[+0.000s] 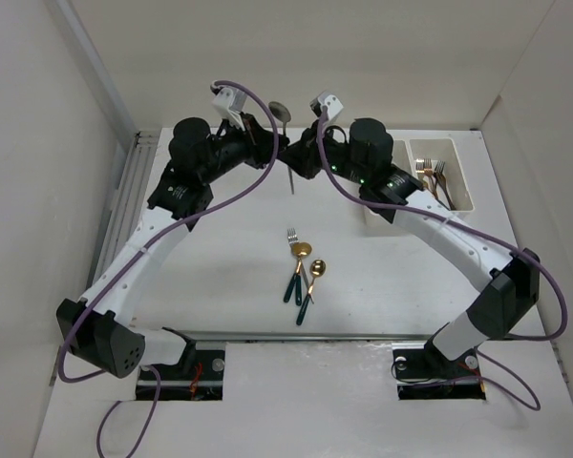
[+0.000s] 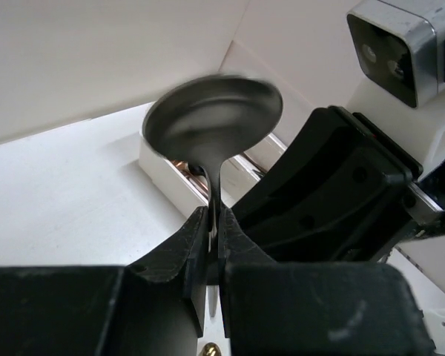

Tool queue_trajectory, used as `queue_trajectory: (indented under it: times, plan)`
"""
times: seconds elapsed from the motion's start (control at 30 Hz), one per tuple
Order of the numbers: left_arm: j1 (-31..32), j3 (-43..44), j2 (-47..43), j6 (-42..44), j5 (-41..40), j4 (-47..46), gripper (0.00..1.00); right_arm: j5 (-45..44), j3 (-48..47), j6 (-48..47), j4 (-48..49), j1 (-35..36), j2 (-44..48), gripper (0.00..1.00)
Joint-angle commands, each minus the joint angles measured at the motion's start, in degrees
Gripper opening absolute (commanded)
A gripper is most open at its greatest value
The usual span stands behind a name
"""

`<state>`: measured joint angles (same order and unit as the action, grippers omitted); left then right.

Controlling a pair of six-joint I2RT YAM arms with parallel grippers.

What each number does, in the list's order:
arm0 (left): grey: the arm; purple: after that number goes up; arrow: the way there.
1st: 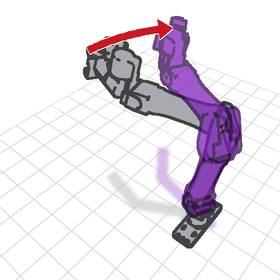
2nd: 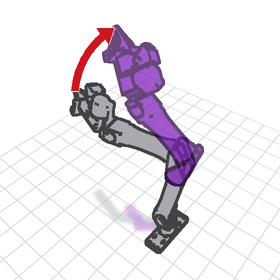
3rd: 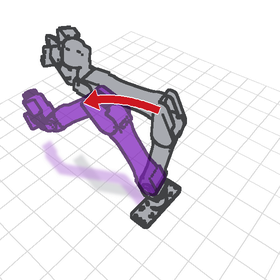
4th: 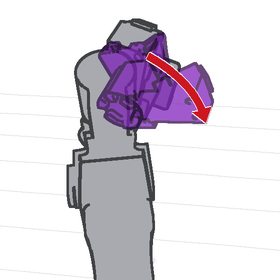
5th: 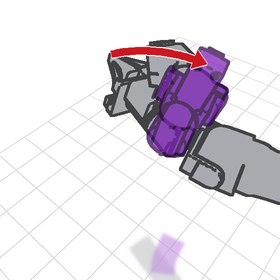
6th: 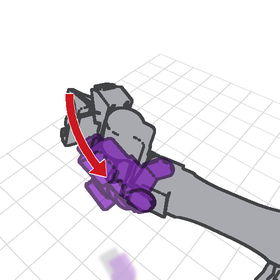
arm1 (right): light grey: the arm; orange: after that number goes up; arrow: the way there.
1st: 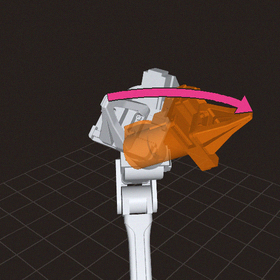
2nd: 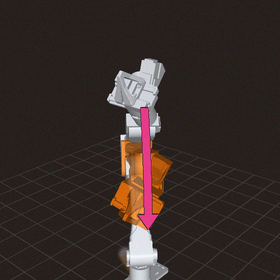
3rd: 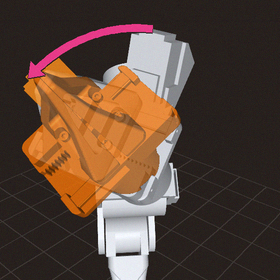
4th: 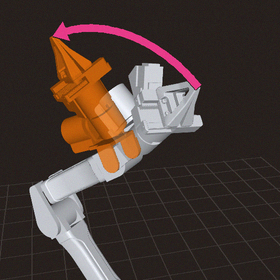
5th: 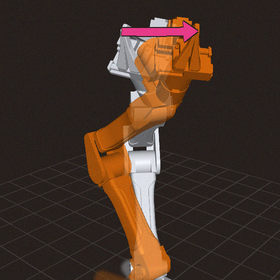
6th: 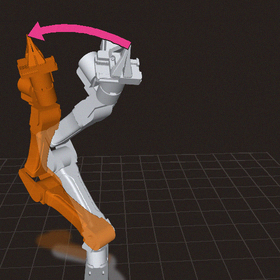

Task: Sort the eating utensils into containers

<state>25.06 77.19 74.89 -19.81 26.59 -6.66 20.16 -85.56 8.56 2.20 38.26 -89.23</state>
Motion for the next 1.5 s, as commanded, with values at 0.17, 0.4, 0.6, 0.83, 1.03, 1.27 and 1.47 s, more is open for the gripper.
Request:
queue_trajectory:
  times: [0.17,0.4,0.6,0.83,1.03,1.27,1.47]
  plan:
    - [0.78,-1.25,-2.65,-1.37,1.27,-3.90,0.00,-0.65,-2.68,0.94,3.87,0.06,0.29,0.00]
    - [0.78,-1.78,-2.65,-0.85,1.27,-0.73,1.00,-7.31,-0.93,1.55,1.51,-3.08,1.52,0.00]
    - [0.78,-2.30,-3.17,4.24,-6.71,4.35,1.00,-19.35,-5.75,-1.51,-17.64,-15.57,-5.84,0.00]
    - [0.78,-4.06,-3.70,9.00,-17.97,11.04,1.00,-24.47,-7.25,-6.35,-19.96,-27.09,-17.11,0.00]
    - [0.78,-7.57,-6.51,9.53,-20.61,11.05,1.00,-25.25,-7.69,-6.36,-21.69,-30.17,-23.96,0.00]
    - [0.78,-9.51,-7.13,10.05,-23.07,11.05,1.00,-26.84,-8.31,-6.97,-24.70,-30.17,-23.89,0.40]
    - [0.78,-10.65,-7.66,10.06,-24.30,10.43,1.00,-29.03,-6.03,-8.12,-23.91,-28.78,-15.64,0.66]
